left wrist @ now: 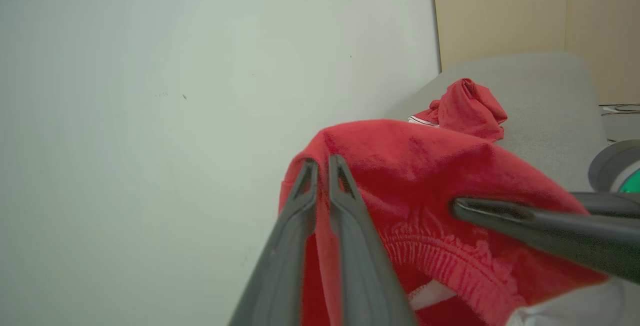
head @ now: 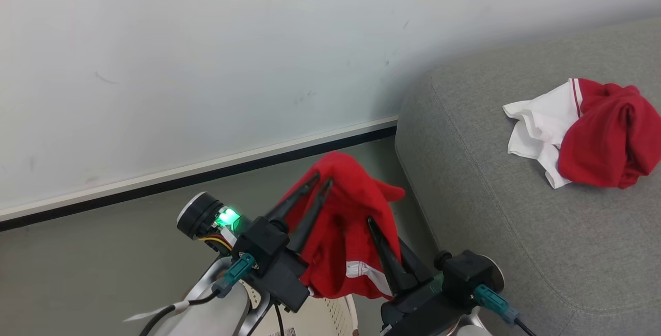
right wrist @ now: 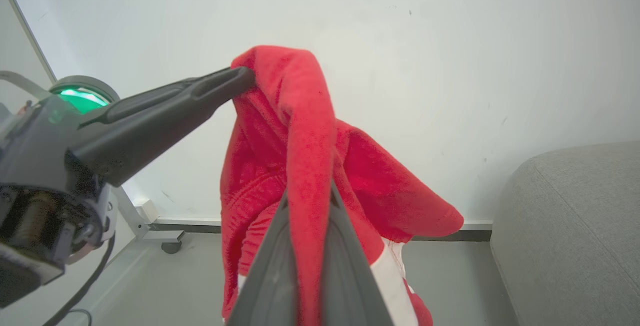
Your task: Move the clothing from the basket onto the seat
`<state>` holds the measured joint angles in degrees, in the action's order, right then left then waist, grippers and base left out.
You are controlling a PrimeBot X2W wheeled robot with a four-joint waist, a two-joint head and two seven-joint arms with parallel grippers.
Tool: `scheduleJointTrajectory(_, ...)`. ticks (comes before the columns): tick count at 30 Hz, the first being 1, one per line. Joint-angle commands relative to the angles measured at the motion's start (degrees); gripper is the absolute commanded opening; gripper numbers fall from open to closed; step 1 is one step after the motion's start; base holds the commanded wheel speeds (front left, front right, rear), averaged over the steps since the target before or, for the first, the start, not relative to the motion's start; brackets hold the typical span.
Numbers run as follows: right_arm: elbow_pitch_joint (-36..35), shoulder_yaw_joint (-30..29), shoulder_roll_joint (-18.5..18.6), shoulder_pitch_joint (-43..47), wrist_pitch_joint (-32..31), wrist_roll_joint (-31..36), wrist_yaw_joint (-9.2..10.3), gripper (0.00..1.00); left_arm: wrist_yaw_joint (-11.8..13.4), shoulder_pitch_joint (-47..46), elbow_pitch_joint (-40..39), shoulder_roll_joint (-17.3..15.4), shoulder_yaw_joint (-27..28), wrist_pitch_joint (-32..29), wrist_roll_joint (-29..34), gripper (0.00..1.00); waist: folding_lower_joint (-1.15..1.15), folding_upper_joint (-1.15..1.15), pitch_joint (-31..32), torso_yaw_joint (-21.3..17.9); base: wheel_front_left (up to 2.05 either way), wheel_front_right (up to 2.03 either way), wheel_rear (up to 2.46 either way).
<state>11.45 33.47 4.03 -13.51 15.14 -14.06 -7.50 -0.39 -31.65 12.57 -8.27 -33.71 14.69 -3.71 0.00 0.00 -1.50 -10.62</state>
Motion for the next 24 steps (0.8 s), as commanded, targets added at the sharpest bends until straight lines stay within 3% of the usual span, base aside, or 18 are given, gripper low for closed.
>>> scheduleJointTrajectory(1, -0.44, -0.12, 0.0, -0.1, 0.03, 0.51, 0.02, 0.0, 0.23, 0.24, -0.22, -0.12, 0.04, 0.26, -0.31, 1.0, 0.0, 0.0, -0.14, -0.01, 0.0, 0.0, 0.0)
scheduleJointTrajectory(14, -3.32, -3.02, -0.25, -1.33, 0.04, 2.26, 0.02, 0.0, 0.44, 0.0, 0.18, -1.01, -0.05, 0.07, -1.16, 1.0, 0.0, 0.0, -1.31, -2.46, 0.0, 0.0, 0.0)
scheduleJointTrajectory(24, -6.07, -5.75, -0.53, -2.15, 0.03, 3.07, 0.02, 0.0, 0.08, -1.49, -0.55, -1.6, -0.93, -0.72, -1.0, 1.0, 0.0, 0.0, -3.86, -8.59, 0.0, 0.0, 0.0)
